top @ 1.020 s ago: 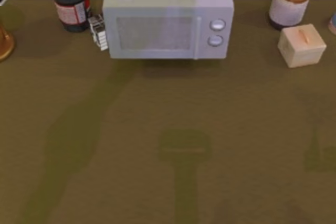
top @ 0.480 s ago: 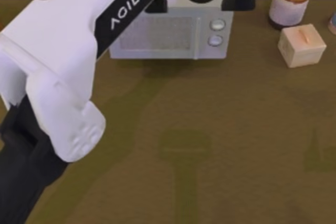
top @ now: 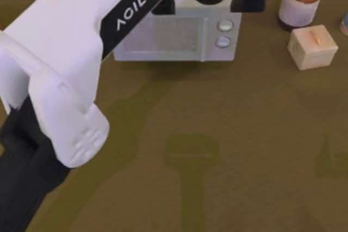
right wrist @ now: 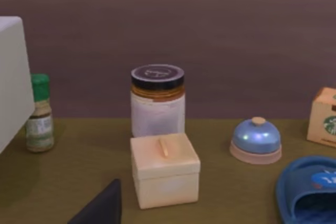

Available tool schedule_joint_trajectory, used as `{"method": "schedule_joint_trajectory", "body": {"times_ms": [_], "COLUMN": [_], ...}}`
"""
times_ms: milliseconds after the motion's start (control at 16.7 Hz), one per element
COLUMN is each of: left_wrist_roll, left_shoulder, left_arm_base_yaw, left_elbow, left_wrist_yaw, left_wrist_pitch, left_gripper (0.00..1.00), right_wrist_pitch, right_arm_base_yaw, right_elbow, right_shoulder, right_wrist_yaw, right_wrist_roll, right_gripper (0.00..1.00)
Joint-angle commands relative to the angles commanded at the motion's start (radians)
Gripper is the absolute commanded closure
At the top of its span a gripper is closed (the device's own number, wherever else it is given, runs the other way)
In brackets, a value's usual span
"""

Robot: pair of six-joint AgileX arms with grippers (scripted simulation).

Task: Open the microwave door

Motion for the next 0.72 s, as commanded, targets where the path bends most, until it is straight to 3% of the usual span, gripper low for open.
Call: {"method": "schedule_joint_trajectory", "body": {"times_ms": [420,720], "left_wrist_roll": [0.041,0.044], "left_shoulder": [0.022,0.024], "left_arm_base_yaw": [0.041,0.044], "left_elbow": [-0.193,-0.208], "left_wrist_yaw": [0.017,0.018], "left_wrist_pitch": [0.231,0.248], "left_gripper": [0.00,0.00], "right_wrist_pitch": [0.000,0.000], "right_arm_base_yaw": [0.000,0.000], "right_elbow": [0.000,0.000], "right_shoulder": [0.000,0.000], "right_wrist_yaw": [0.000,0.000], "right_wrist_roll": [0.000,0.000], "right_gripper": [0.00,0.00]}}
